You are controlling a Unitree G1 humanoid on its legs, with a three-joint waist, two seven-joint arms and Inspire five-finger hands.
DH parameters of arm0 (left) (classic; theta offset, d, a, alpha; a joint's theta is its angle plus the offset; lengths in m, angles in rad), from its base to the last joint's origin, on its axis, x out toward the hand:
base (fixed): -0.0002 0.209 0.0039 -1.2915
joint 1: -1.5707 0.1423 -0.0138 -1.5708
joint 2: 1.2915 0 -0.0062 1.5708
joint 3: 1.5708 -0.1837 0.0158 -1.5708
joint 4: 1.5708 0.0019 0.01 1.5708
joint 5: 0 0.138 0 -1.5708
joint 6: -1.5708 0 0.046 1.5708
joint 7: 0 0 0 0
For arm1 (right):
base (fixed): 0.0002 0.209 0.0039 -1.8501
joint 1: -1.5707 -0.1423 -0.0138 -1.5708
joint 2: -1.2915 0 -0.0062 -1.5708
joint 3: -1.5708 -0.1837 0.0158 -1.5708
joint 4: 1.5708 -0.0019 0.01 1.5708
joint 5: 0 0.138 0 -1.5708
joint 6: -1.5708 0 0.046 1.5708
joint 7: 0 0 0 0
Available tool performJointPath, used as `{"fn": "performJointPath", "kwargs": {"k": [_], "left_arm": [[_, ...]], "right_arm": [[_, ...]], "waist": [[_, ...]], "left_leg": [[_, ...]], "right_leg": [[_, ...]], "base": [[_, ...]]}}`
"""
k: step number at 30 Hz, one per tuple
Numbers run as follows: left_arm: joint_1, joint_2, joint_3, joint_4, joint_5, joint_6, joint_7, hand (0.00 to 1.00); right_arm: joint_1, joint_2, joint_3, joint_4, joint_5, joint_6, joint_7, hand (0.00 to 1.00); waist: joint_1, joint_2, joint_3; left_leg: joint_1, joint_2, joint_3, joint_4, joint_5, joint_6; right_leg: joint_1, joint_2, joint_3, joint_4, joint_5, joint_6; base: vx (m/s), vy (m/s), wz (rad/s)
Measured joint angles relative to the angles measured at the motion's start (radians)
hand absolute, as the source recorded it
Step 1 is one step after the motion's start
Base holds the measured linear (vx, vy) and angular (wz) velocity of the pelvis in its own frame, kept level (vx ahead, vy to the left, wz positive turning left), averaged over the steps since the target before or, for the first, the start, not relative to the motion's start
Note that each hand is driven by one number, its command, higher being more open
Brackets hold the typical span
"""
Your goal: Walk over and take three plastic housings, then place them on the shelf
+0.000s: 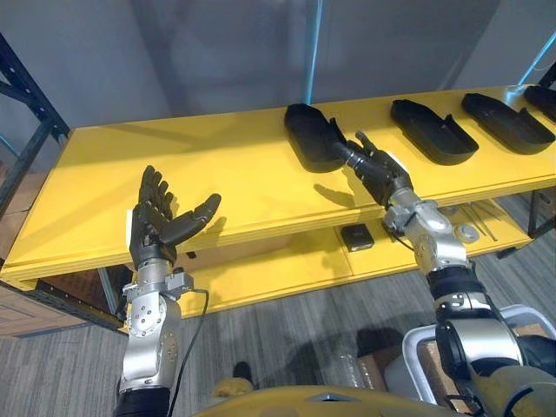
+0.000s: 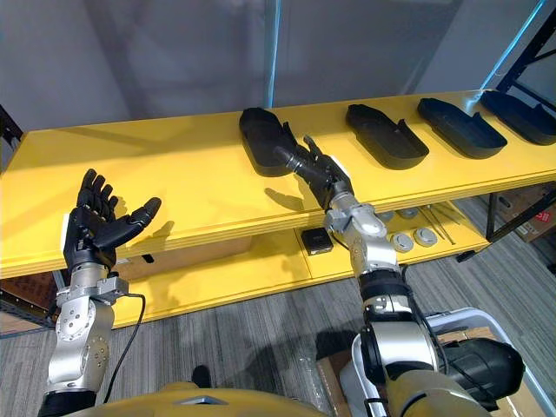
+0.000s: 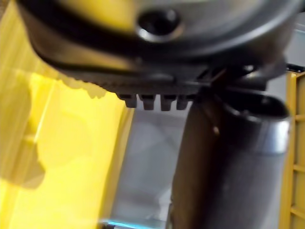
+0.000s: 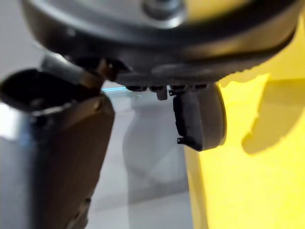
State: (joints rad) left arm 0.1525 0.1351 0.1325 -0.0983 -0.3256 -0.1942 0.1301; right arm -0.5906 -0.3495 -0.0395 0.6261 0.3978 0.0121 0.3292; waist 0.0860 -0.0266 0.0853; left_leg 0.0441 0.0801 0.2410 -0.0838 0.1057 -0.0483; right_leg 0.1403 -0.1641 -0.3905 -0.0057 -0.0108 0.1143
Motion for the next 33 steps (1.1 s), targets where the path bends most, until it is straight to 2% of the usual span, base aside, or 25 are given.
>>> {"fn": "performJointPath", "kwargs": {"k": [5, 10, 14, 21, 24, 33], "left_arm": [[0.000, 0.000, 0.000, 0.001, 0.000, 0.000, 0.001, 1.00], [0.002, -0.001, -0.007, 0.001, -0.023, 0.000, 0.007, 1.00], [0.003, -0.001, -0.014, 0.000, -0.025, -0.001, 0.014, 1.00], [0.005, -0.008, -0.038, -0.001, -0.022, -0.001, 0.026, 1.00], [0.005, -0.008, -0.067, -0.001, -0.022, -0.001, 0.026, 1.00], [0.004, -0.001, -0.070, 0.003, -0.022, -0.001, 0.038, 1.00]], "right_arm": [[-0.015, 0.000, 0.000, 0.009, -0.039, -0.008, -0.083, 1.00], [-0.019, -0.001, -0.012, 0.004, -0.157, -0.094, -0.236, 1.00], [-0.029, 0.000, -0.014, -0.007, -0.204, -0.095, -0.291, 1.00], [-0.029, 0.000, -0.013, -0.007, -0.233, -0.065, -0.278, 1.00], [-0.029, -0.001, -0.013, -0.006, -0.220, -0.058, -0.236, 1.00], [-0.105, -0.044, -0.012, 0.077, -0.147, -0.039, -0.132, 1.00]], "waist": [[0.013, 0.000, 0.001], [0.018, 0.006, 0.008], [0.014, 0.013, 0.030], [0.016, 0.021, 0.050], [0.017, 0.022, 0.051], [0.021, 0.024, 0.052]], "left_leg": [[0.000, 0.001, 0.000, 0.000, 0.000, 0.000], [0.000, -0.001, 0.000, 0.000, 0.001, 0.000], [-0.001, -0.004, 0.005, 0.000, 0.001, 0.001], [-0.004, -0.003, 0.011, 0.000, 0.002, 0.002], [-0.008, -0.001, 0.010, 0.000, 0.002, 0.002], [-0.023, -0.001, 0.007, 0.000, 0.005, 0.004]], "right_leg": [[0.000, 0.001, 0.000, -0.001, 0.000, 0.000], [-0.001, -0.001, -0.002, 0.003, 0.000, 0.000], [-0.007, -0.006, 0.000, 0.009, 0.000, 0.000], [-0.019, -0.007, 0.009, 0.018, -0.001, 0.000], [-0.023, -0.005, 0.009, 0.016, -0.001, -0.001], [-0.034, -0.006, 0.008, 0.018, -0.001, 0.000]], "base": [[0.00, 0.000, 0.00], [0.00, 0.000, 0.00], [0.00, 0.000, -0.03], [0.00, 0.000, -0.03], [0.00, 0.000, 0.00], [0.00, 0.000, 0.00]]}}
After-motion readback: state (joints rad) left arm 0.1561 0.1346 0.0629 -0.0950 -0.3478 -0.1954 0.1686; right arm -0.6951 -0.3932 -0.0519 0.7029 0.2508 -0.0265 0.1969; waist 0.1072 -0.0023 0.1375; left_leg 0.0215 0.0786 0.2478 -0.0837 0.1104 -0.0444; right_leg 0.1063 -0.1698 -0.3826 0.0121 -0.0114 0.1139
